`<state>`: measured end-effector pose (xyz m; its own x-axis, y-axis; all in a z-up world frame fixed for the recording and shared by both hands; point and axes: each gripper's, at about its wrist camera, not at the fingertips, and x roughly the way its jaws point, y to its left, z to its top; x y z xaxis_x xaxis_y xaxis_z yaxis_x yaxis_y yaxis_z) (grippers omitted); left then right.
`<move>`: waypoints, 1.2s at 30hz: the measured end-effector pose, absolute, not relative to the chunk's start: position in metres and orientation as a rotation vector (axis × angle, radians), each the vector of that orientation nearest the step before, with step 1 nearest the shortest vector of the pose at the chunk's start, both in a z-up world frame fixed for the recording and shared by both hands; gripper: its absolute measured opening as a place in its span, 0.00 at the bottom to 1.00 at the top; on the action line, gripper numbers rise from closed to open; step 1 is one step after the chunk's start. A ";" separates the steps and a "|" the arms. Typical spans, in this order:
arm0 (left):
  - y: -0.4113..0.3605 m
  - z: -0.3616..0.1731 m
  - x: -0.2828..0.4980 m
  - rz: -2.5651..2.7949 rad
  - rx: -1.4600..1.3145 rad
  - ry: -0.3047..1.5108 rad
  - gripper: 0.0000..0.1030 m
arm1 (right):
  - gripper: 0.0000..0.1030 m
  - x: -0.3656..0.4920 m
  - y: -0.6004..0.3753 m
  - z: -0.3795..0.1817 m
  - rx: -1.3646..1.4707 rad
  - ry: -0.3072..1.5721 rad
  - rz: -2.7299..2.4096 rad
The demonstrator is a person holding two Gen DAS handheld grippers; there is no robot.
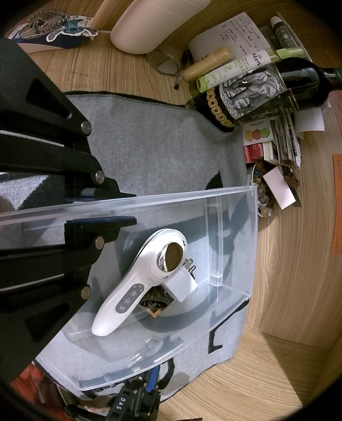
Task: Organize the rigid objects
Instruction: 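Open the right tool and move it to the silver metal rod, then close the right tool on the silver rod and lift it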
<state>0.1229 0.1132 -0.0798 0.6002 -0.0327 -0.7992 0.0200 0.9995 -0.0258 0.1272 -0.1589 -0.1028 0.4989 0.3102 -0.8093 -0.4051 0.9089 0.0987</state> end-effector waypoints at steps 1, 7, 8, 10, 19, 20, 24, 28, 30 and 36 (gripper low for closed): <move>0.113 -0.080 0.122 -0.031 -0.014 0.927 0.08 | 0.19 0.128 -0.157 -0.105 -0.113 0.959 0.435; 0.113 -0.080 0.122 -0.030 -0.015 0.926 0.08 | 0.19 0.145 -0.153 -0.110 -0.114 0.953 0.420; 0.113 -0.080 0.122 -0.031 -0.015 0.926 0.08 | 0.18 0.147 -0.152 -0.111 -0.119 0.948 0.418; 0.113 -0.080 0.122 -0.031 -0.017 0.926 0.08 | 0.14 0.149 -0.148 -0.111 -0.146 0.930 0.412; 0.113 -0.080 0.121 -0.031 -0.016 0.926 0.08 | 0.14 0.149 -0.139 -0.081 -0.144 0.838 0.439; 0.113 -0.080 0.121 -0.031 -0.016 0.926 0.08 | 0.14 0.149 -0.138 -0.076 -0.142 0.823 0.443; 0.114 -0.080 0.121 -0.031 -0.018 0.925 0.08 | 0.14 0.144 -0.132 -0.050 -0.130 0.745 0.463; 0.113 -0.080 0.121 -0.031 -0.017 0.926 0.08 | 0.14 0.140 -0.121 -0.026 -0.117 0.674 0.498; 0.114 -0.080 0.121 -0.031 -0.018 0.925 0.08 | 0.14 0.138 -0.114 -0.017 -0.112 0.645 0.519; 0.113 -0.080 0.121 -0.031 -0.018 0.925 0.08 | 0.14 0.127 -0.087 0.005 -0.125 0.576 0.608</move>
